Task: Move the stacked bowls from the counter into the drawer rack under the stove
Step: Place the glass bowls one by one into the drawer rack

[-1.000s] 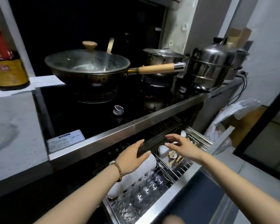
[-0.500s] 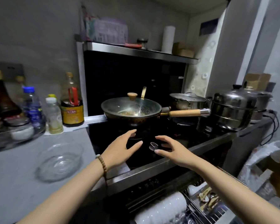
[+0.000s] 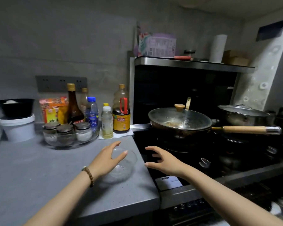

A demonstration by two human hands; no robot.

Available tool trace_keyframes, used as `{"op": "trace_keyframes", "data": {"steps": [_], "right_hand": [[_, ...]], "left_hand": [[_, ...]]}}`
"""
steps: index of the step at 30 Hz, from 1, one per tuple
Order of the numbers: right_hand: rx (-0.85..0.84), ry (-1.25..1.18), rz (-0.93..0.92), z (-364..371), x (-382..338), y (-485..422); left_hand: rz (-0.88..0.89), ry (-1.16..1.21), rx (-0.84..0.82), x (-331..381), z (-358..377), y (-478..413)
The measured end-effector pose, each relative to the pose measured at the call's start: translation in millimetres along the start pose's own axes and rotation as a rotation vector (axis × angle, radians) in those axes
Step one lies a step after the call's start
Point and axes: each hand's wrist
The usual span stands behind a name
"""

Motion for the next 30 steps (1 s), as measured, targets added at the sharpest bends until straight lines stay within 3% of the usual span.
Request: {"op": "trace_keyframes", "data": {"steps": [9, 21, 30], "right_hand": [[-0.063, -0.013, -0.054, 40, -20, -32], [-0.044, 0.144, -0.111, 64, -21, -42], [0.072, -0.245, -0.107, 44, -20, -24]], "left_hand": [[-0.148, 0.125, 0.030, -55, -18, 17], [-0.251, 0.407, 0.027, -65, -2, 19], [-0.182, 0.646, 0.074, -20, 7, 17]]}}
Point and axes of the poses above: each hand's wrist, its own y-axis away from the middle knuckle, its own z-axis out of the palm, x = y × z, and after that the axes turned 11 degrees about y, right-handed
